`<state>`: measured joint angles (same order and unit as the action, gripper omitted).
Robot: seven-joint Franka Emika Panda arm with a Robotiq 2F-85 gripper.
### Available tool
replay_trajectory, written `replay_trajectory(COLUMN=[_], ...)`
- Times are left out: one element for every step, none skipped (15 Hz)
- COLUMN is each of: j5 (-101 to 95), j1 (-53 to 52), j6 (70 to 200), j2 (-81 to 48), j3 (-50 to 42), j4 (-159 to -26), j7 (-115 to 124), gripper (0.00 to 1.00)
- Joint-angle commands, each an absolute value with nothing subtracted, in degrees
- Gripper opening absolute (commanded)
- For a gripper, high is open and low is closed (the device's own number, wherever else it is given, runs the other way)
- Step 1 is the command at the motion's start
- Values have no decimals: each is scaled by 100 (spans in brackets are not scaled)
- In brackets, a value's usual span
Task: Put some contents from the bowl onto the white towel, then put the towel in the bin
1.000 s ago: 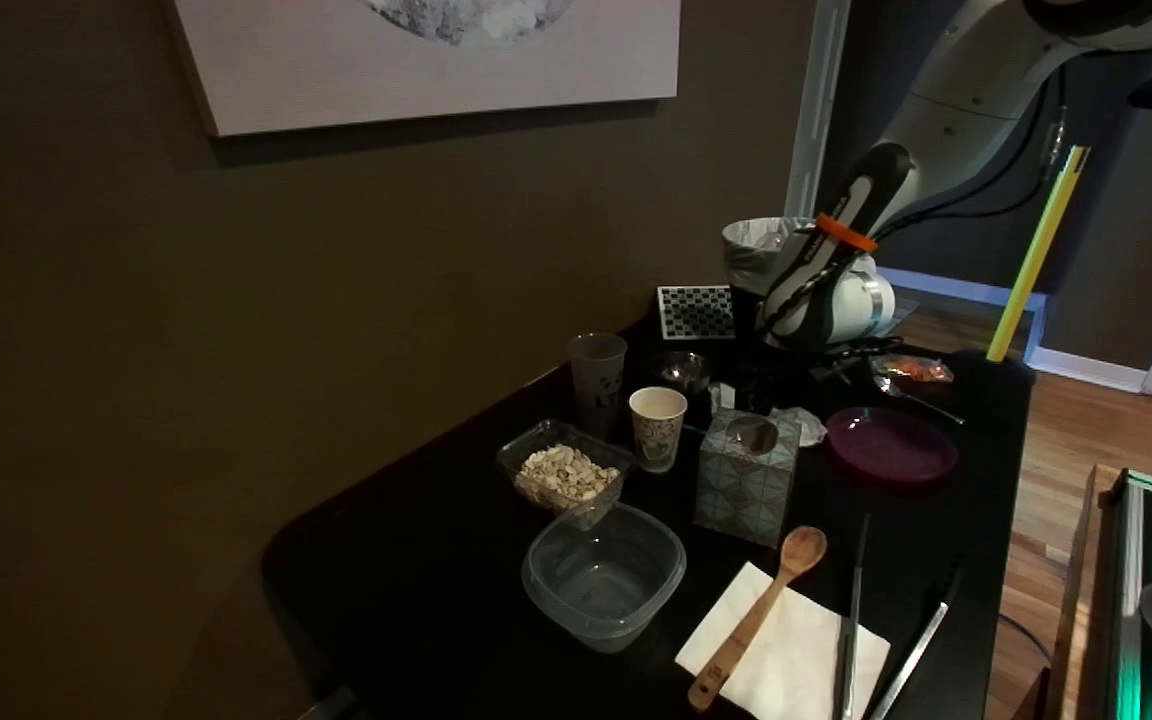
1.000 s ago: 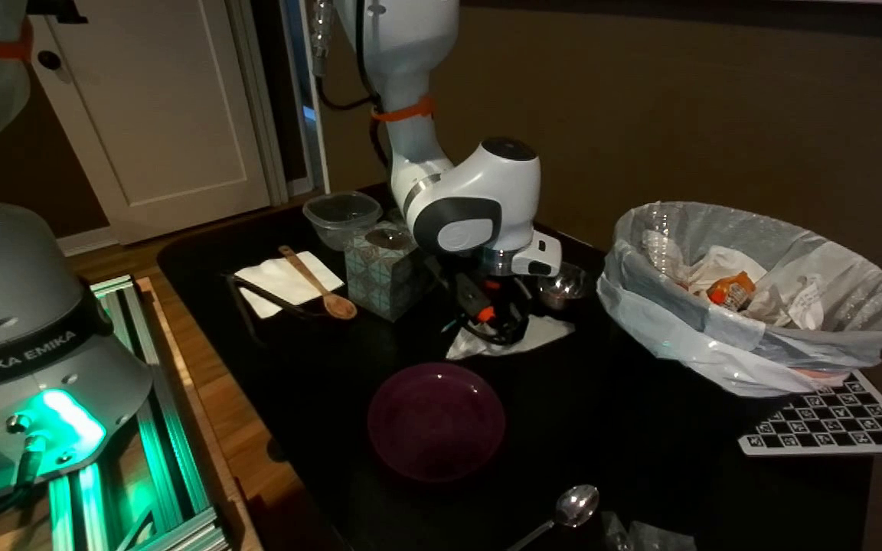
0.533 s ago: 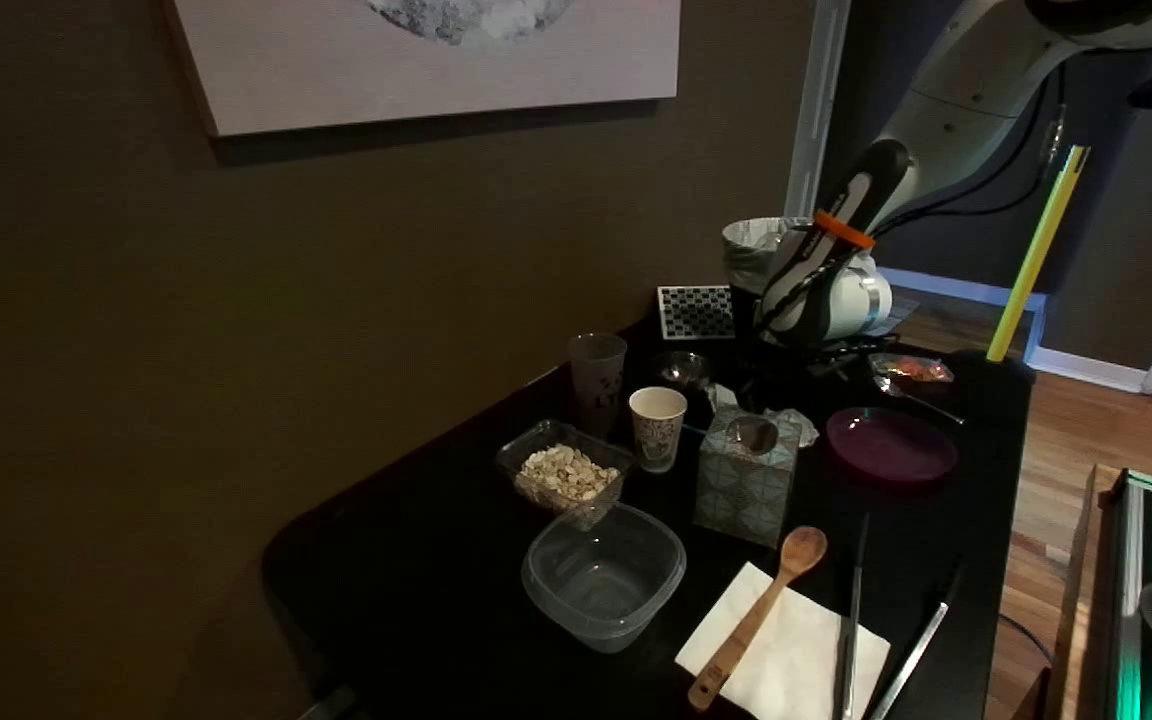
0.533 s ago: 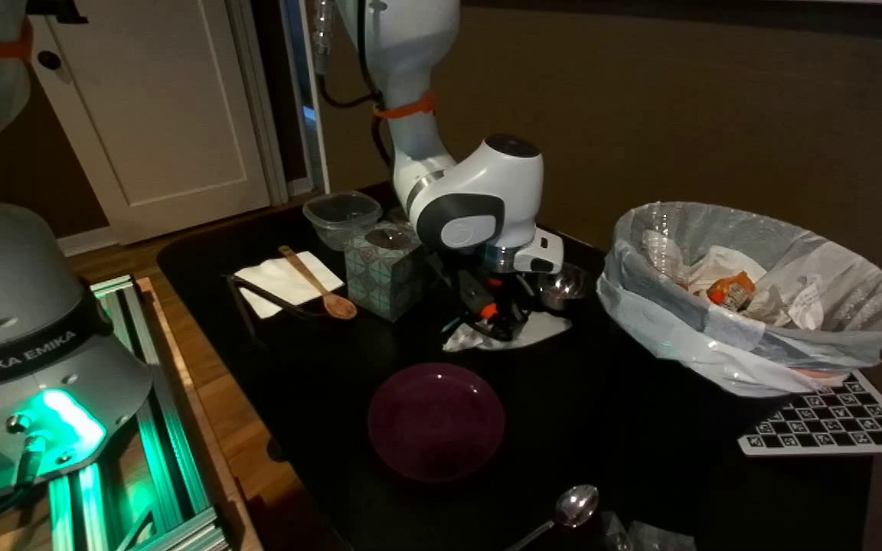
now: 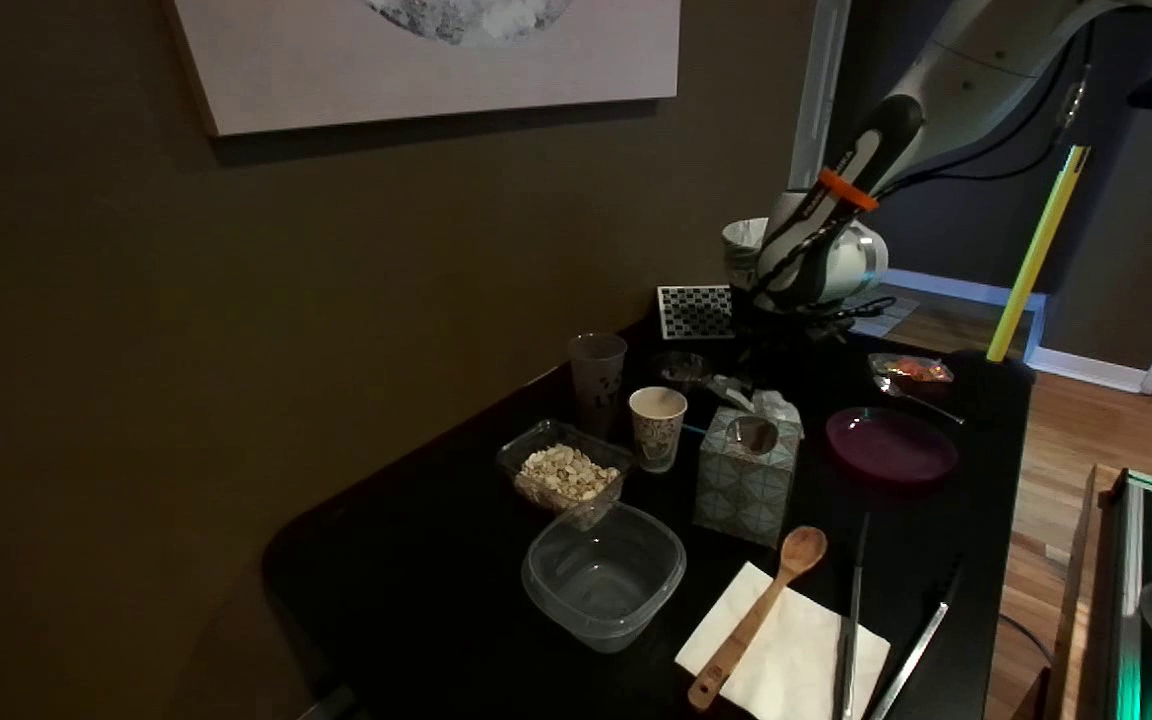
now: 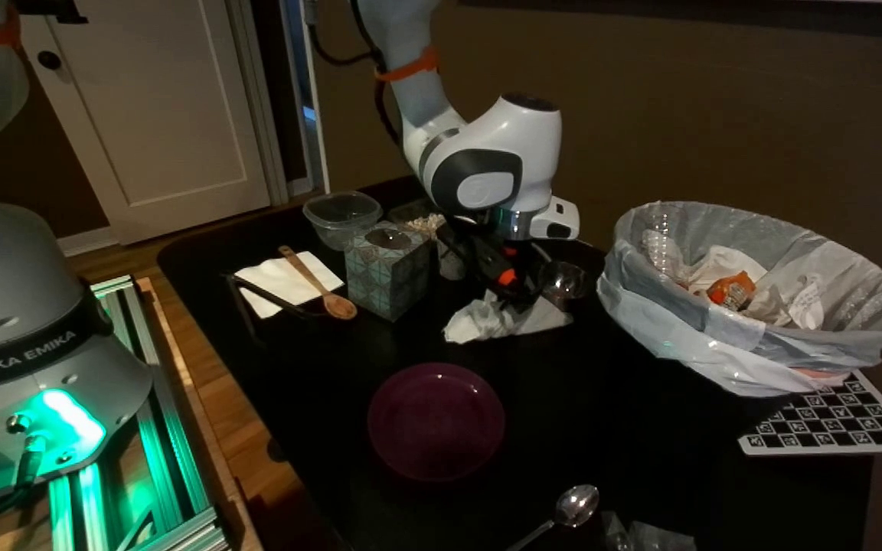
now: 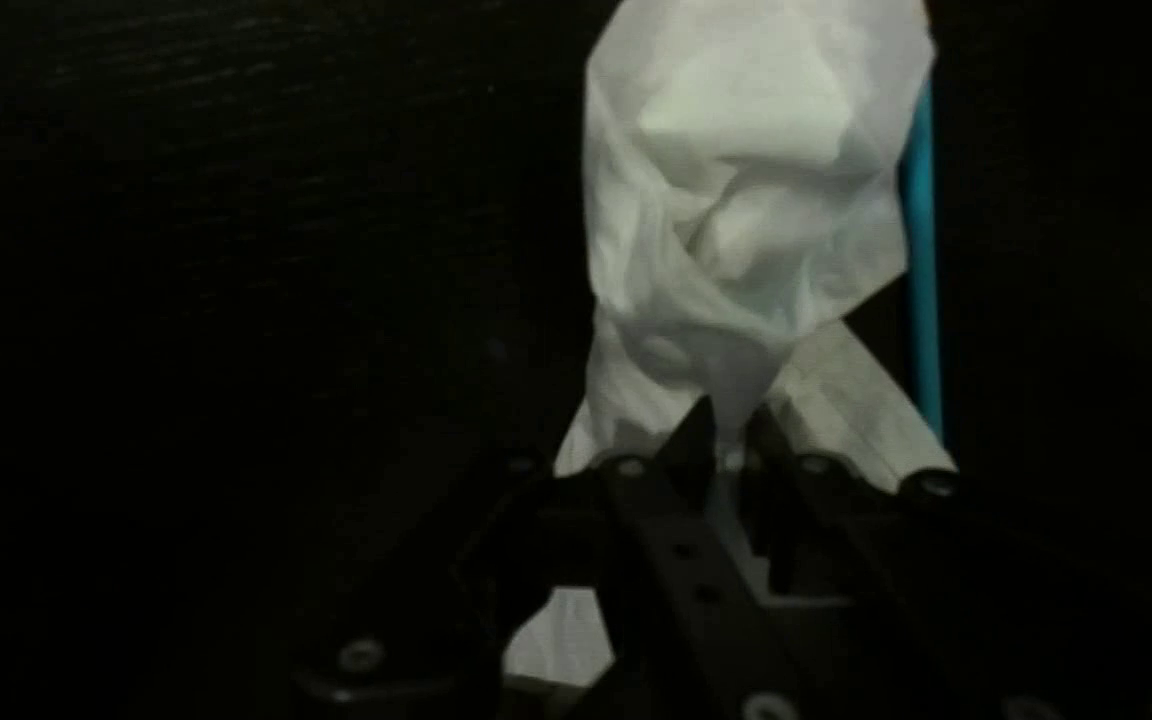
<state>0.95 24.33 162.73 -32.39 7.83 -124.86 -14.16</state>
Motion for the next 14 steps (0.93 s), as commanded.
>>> replay_trajectory(j5=[179,155,118,76,52,41,47,1,30,67,69,83,86,72], j1=[2079,1983,1881,1781,1688,1608,1542,1454,1421,1395,1354,1322,1297,1258], j6=[15724,15595,15491,15409,15316,15205,15104,15019,14878,14751,14613,14472,14318,14157], j2=[-2700,-2593,-2496,-2426,-2331,-2220,-2124,-1992,-1887,-1740,-1603,-1475,-1314,-1176], j3=[450,352,250,146,66,12,-26,-88,-88,-80,-93,-96,-108,-134], j4=[-12559,-12565,-12575,-12577,-12585,-12603,-12608,-12637,-12622,-12636,-12627,-12601,-12599,-12565], j7=[-1401,-1382,-1345,-1314,-1287,-1284,-1293,-1275,-1327,-1392,-1422,-1446,-1490,-1496], gripper=[2,2,2,2,2,2,2,2,2,2,2,2,2,2])
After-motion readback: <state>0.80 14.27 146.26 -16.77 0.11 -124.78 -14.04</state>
